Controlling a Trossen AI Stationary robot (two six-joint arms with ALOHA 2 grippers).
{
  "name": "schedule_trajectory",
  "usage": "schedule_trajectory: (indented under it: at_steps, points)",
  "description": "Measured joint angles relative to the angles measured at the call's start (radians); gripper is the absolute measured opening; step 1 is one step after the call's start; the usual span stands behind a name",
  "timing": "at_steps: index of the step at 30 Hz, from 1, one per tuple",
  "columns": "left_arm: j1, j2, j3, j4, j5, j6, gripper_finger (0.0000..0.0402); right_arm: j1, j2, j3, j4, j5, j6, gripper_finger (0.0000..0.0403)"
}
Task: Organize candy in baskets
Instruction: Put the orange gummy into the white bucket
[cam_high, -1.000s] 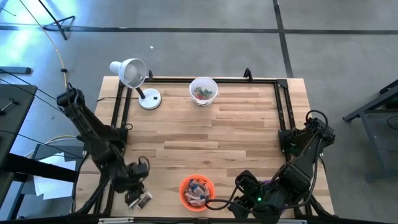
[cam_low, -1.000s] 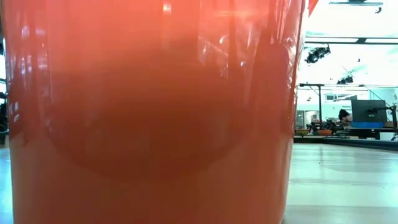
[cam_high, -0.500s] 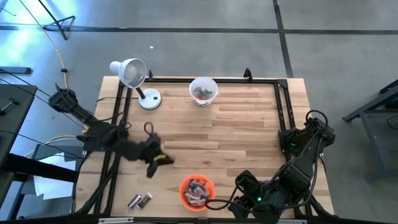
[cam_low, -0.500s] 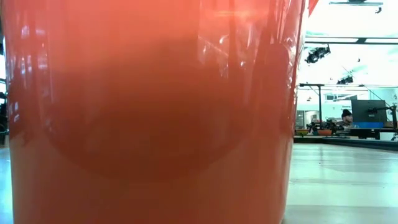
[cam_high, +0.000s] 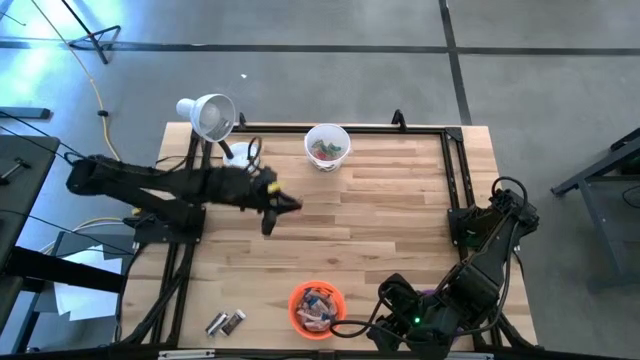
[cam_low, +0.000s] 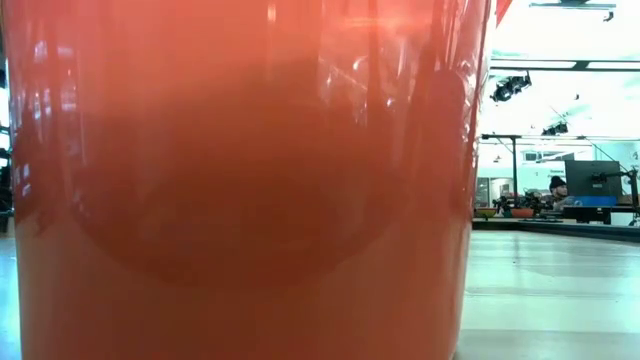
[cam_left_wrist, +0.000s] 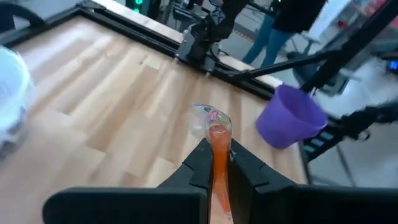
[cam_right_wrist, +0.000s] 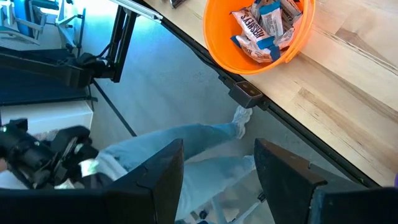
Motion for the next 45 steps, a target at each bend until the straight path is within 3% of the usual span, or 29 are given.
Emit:
schedule_trajectory:
  at_steps: [10, 16, 25, 35, 45]
  points:
    - [0.299, 0.064, 0.0, 0.105, 0.292, 0.265, 0.0014, 0.0, 0.0, 0.0, 0.0, 0.0, 0.0, 0.019]
    - [0.404, 0.167, 0.0, 0.244, 0.354, 0.279, 0.0026, 0.0, 0.0, 0.0, 0.0, 0.0, 0.0, 0.019]
    - [0.522, 0.362, 0.114, 0.359, 0.363, 0.35, 0.0043, 0.0, 0.0, 0.0, 0.0, 0.0, 0.0, 0.019]
    - [0.583, 0.534, 0.288, 0.247, 0.361, 0.358, 0.0058, 0.0, 0.0, 0.0, 0.0, 0.0, 0.0, 0.019]
    - [0.608, 0.546, 0.293, 0.246, 0.201, 0.345, 0.009, 0.0, 0.0, 0.0, 0.0, 0.0, 0.0, 0.019]
